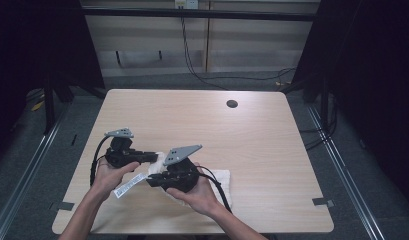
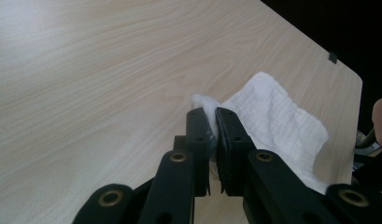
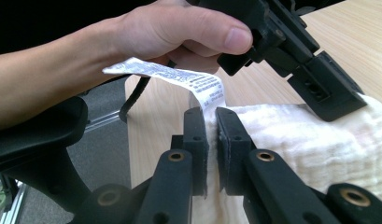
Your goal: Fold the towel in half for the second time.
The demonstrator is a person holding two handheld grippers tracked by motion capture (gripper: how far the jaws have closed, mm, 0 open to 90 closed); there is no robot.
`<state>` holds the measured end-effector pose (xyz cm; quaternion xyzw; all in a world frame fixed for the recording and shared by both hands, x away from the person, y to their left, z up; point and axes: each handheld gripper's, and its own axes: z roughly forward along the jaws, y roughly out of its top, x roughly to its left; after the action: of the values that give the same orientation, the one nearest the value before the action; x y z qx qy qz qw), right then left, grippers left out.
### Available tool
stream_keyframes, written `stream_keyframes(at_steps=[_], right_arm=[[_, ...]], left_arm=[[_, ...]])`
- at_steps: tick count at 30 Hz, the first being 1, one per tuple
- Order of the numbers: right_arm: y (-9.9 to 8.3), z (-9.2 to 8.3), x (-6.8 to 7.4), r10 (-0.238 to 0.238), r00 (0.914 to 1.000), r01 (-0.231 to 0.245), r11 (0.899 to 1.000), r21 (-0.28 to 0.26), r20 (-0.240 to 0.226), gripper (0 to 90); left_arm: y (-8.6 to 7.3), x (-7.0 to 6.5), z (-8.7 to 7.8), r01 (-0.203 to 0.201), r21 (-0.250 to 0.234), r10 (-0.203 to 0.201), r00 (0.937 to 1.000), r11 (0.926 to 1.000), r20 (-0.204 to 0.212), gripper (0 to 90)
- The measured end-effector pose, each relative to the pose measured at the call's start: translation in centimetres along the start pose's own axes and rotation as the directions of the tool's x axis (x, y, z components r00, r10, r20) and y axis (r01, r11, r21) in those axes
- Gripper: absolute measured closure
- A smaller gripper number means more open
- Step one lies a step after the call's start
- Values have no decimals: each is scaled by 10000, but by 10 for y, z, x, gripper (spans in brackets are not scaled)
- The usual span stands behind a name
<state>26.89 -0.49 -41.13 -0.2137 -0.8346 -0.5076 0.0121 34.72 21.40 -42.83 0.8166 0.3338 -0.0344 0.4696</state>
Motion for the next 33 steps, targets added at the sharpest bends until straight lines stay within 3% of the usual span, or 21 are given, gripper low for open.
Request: stream_keyframes(at_steps=[5, 11, 14, 18, 23, 28, 33], right_arm=[[-4, -1, 1, 6, 9999, -6, 10000, -11, 120, 842], [-11, -15, 2, -34, 9990, 34, 10000, 7, 442, 843], [-18, -21, 1, 88, 9984, -85, 9999, -60, 552, 843], [-24, -33, 0, 414, 9978, -402, 9989, -238, 525, 843], [-31, -46, -1, 546, 9959, -522, 9980, -352, 719, 843], [-42, -49, 1, 331, 9933, -308, 9993, -225, 1109, 843], [-49, -58, -3, 608, 9911, -564, 9976, -405, 1183, 843]], left_arm=[[6, -6, 11, -155, 192, 153, 9998, 9997, 122, 846], [15, -16, 26, -446, 426, 436, 9988, 9981, 223, 846], [17, -21, 34, -587, 525, 574, 9980, 9969, 261, 847], [22, -28, 43, -718, 569, 682, 9957, 9958, 625, 848], [28, -36, 55, -824, 631, 782, 9947, 9946, 671, 849], [32, -41, 65, -940, 653, 886, 9928, 9934, 806, 849], [36, -49, 81, -1166, 1063, 1078, 9905, 9875, 852, 851]])
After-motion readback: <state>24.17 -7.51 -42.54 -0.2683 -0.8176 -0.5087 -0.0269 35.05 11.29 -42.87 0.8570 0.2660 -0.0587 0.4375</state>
